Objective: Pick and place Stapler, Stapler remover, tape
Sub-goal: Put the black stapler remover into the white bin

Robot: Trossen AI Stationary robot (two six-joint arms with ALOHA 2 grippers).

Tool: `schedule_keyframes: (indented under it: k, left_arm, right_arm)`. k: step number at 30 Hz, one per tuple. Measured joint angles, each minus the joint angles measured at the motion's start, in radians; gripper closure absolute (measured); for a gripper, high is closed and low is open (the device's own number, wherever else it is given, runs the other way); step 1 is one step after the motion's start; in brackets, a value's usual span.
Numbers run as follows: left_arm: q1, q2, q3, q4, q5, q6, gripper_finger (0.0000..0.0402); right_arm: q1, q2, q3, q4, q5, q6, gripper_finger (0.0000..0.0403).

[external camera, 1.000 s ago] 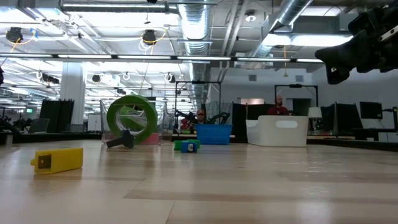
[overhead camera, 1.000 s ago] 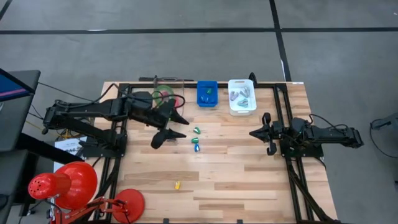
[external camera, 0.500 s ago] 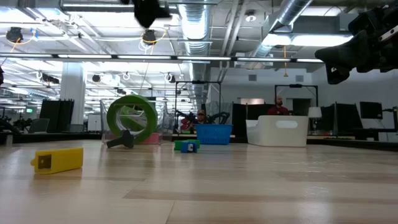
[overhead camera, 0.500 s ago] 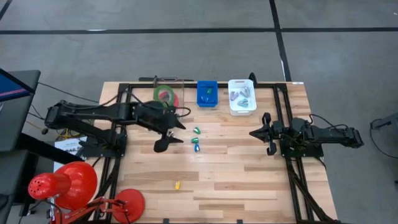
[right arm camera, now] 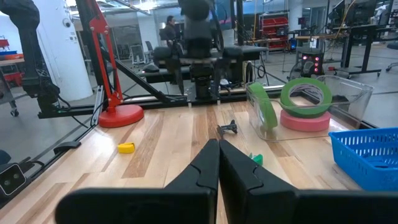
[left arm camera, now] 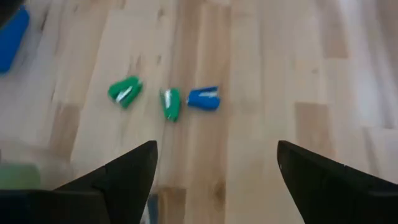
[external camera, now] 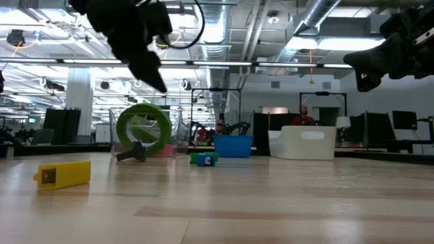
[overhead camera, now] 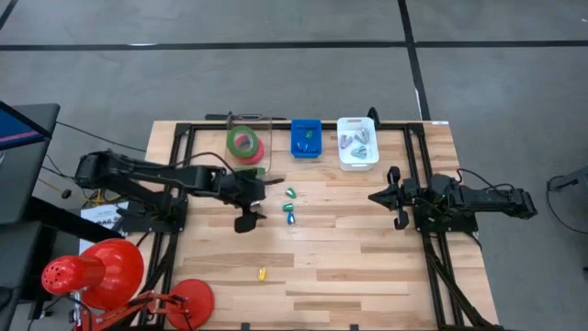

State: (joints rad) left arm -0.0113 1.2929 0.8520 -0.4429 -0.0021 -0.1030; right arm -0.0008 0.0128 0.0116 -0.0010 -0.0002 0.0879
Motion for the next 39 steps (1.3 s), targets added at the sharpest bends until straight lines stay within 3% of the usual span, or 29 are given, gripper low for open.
schedule_keyframes:
  k: [8,16,22,39]
  left_arm:
    - [-0.051,-0.006,-0.097,0.001,-0.169,-0.018,0.0089]
    - [-0.109,-0.006,-0.181,0.039,-0.235,-0.038,0.0104]
    - [-0.125,0.001,-0.227,0.081,-0.356,-0.094,0.0110]
    - [-0.124,0.132,-0.249,0.190,-0.389,-0.123,0.0153]
  right_arm:
    - [0.000,0.000,0.000,0.000,0.000,0.000,0.0403]
    - [0.000,0.000,0.000,0.000,0.000,0.000,0.0403]
    - [0.000,0.000,0.000,0.000,0.000,0.000,0.0403]
    - [0.000,0.000,0.000,0.000,0.000,0.000,0.0403]
